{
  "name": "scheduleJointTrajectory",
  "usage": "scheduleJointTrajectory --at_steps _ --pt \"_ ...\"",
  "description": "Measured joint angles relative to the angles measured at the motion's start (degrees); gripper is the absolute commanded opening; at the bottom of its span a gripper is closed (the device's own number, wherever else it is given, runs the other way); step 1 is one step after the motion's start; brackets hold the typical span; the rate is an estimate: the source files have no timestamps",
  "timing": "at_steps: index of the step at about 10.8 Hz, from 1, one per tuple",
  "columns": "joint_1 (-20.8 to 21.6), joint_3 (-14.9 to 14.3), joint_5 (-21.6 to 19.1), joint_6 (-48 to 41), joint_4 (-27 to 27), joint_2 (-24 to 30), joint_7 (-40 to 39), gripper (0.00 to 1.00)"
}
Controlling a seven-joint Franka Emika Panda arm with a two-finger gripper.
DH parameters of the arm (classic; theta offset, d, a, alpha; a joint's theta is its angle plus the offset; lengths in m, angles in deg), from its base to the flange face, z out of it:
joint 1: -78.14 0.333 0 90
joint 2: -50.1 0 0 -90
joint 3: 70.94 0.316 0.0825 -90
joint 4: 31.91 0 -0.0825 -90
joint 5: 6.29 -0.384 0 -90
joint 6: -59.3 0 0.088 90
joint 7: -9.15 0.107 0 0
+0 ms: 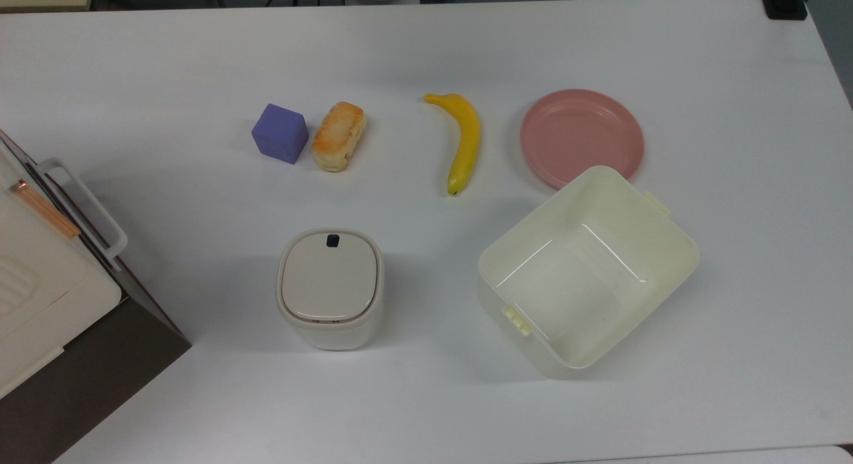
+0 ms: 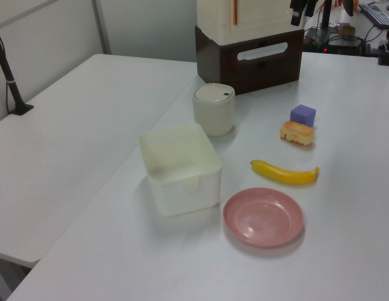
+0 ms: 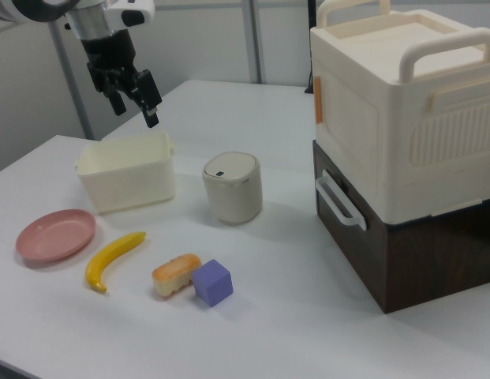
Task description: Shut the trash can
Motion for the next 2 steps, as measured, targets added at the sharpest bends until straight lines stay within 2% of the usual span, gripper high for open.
scheduleJointTrajectory --at_steps 2 --pt "0.0 0.05 0.0 0.0 0.07 -0.02 0.03 1.0"
